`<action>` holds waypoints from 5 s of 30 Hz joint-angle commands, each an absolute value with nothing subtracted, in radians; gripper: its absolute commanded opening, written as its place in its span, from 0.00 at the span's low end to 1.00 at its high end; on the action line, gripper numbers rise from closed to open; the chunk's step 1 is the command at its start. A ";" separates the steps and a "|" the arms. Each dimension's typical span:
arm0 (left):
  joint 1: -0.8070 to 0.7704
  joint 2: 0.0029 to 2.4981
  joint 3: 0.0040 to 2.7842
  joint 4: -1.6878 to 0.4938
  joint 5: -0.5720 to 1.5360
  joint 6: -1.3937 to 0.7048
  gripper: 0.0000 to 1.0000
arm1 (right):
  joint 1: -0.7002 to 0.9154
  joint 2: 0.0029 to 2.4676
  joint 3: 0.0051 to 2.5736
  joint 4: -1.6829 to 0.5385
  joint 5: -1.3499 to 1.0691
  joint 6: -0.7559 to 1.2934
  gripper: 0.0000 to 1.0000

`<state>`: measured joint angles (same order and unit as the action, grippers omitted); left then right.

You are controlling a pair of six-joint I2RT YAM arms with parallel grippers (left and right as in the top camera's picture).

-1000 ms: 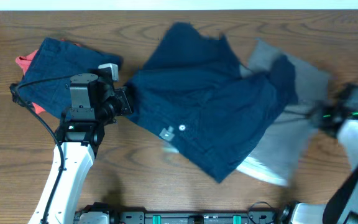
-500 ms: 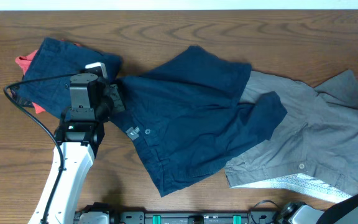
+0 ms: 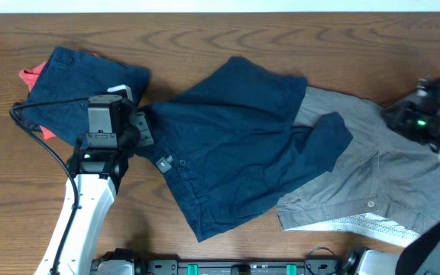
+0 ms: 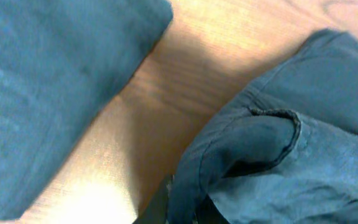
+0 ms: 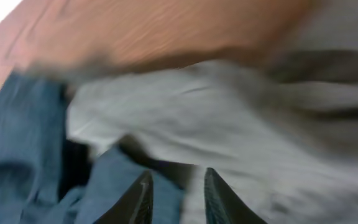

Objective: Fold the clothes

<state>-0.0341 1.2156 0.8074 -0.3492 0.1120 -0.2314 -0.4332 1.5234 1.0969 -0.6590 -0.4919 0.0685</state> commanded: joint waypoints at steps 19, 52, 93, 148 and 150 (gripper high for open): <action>-0.030 1.222 0.817 -0.381 0.097 -0.223 0.07 | -0.062 1.957 1.111 -0.356 -0.282 0.035 0.24; -0.032 1.307 0.818 -0.163 0.148 -0.223 0.07 | -0.671 1.773 1.458 -0.820 -0.175 0.157 0.44; -0.096 1.494 0.910 -0.632 0.322 -0.227 0.98 | 0.151 2.067 1.382 -0.413 -0.259 0.297 0.77; -0.527 1.494 0.793 -0.672 0.392 -0.987 0.98 | -0.278 1.565 1.232 -1.209 -0.114 0.387 0.94; -0.561 1.494 0.749 -0.615 0.364 -1.076 0.98 | -0.289 1.513 1.159 -1.185 -0.145 0.389 0.94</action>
